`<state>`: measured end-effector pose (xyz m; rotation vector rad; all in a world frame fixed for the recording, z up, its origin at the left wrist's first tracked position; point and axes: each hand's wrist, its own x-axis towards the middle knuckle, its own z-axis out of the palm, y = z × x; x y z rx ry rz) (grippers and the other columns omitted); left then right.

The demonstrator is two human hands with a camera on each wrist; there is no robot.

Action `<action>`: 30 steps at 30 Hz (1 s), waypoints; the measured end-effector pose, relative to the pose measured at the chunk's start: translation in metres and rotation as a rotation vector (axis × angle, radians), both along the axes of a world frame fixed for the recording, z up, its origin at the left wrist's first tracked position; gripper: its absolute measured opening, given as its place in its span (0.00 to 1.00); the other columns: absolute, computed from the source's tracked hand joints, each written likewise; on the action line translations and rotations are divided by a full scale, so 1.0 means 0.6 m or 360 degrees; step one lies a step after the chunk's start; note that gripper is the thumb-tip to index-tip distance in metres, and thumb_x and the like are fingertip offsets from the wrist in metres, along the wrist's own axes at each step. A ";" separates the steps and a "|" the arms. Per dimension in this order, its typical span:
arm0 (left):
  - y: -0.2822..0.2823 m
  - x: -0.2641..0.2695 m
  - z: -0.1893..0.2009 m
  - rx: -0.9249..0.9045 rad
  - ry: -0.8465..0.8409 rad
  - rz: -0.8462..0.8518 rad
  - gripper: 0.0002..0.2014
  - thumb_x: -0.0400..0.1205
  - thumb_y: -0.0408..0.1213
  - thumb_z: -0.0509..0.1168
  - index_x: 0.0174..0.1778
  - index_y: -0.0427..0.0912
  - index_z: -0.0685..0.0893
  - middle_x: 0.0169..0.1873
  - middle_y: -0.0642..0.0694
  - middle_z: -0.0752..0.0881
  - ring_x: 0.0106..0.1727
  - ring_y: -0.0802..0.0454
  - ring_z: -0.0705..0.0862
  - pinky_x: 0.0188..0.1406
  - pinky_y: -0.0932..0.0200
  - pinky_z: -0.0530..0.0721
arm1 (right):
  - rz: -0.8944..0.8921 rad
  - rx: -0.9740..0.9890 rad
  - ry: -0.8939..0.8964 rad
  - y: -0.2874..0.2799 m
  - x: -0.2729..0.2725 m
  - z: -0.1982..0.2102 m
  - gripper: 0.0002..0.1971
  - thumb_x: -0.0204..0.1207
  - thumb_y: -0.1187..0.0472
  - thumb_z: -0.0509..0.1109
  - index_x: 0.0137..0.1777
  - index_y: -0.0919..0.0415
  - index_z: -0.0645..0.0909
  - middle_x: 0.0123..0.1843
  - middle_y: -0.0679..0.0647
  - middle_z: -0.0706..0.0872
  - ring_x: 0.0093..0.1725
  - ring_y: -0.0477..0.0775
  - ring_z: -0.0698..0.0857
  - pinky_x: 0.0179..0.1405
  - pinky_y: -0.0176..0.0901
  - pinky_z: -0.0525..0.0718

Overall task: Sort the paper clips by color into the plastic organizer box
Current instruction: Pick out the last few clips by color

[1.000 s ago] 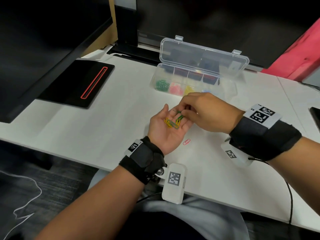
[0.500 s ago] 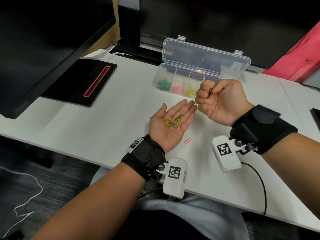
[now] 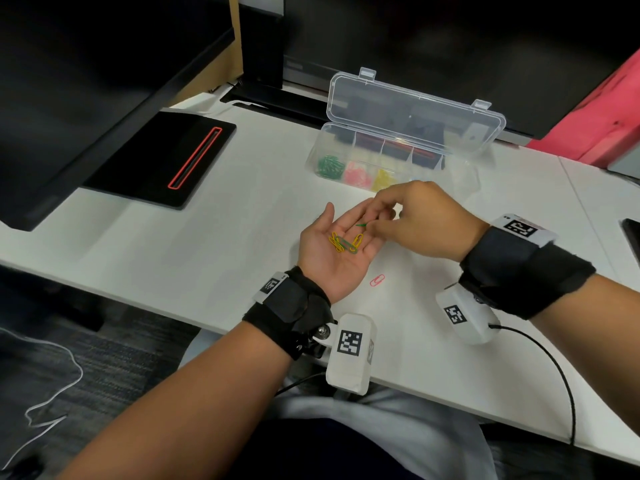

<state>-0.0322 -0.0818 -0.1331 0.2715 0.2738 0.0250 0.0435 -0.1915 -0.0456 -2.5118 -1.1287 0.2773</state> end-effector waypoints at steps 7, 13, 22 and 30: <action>0.003 -0.001 0.000 -0.0011 0.0019 0.0020 0.26 0.88 0.47 0.51 0.65 0.25 0.80 0.66 0.28 0.82 0.66 0.35 0.82 0.71 0.45 0.77 | -0.0574 0.0967 0.1608 -0.008 0.007 0.009 0.07 0.63 0.70 0.50 0.28 0.60 0.63 0.24 0.54 0.65 0.18 0.47 0.52 0.20 0.31 0.50; 0.004 0.000 -0.001 -0.0053 0.0007 0.0080 0.26 0.89 0.46 0.51 0.65 0.25 0.79 0.64 0.28 0.83 0.59 0.36 0.87 0.66 0.46 0.82 | -0.0630 0.1144 0.2024 -0.008 0.013 -0.003 0.08 0.68 0.62 0.52 0.30 0.59 0.69 0.24 0.51 0.62 0.19 0.47 0.52 0.17 0.33 0.51; 0.010 0.001 -0.009 0.0016 0.0159 0.0050 0.26 0.88 0.49 0.50 0.65 0.30 0.82 0.53 0.36 0.86 0.60 0.46 0.78 0.73 0.56 0.71 | 0.0208 -0.0250 -0.0041 0.032 -0.045 -0.013 0.12 0.70 0.54 0.76 0.53 0.41 0.89 0.34 0.34 0.79 0.40 0.39 0.79 0.46 0.38 0.81; 0.010 -0.002 -0.003 -0.0001 0.0070 0.0099 0.26 0.88 0.47 0.49 0.69 0.28 0.77 0.49 0.34 0.89 0.49 0.42 0.88 0.55 0.53 0.86 | -0.0023 0.0067 0.0204 0.032 -0.041 -0.019 0.02 0.69 0.60 0.79 0.39 0.51 0.90 0.23 0.30 0.79 0.28 0.34 0.77 0.30 0.23 0.71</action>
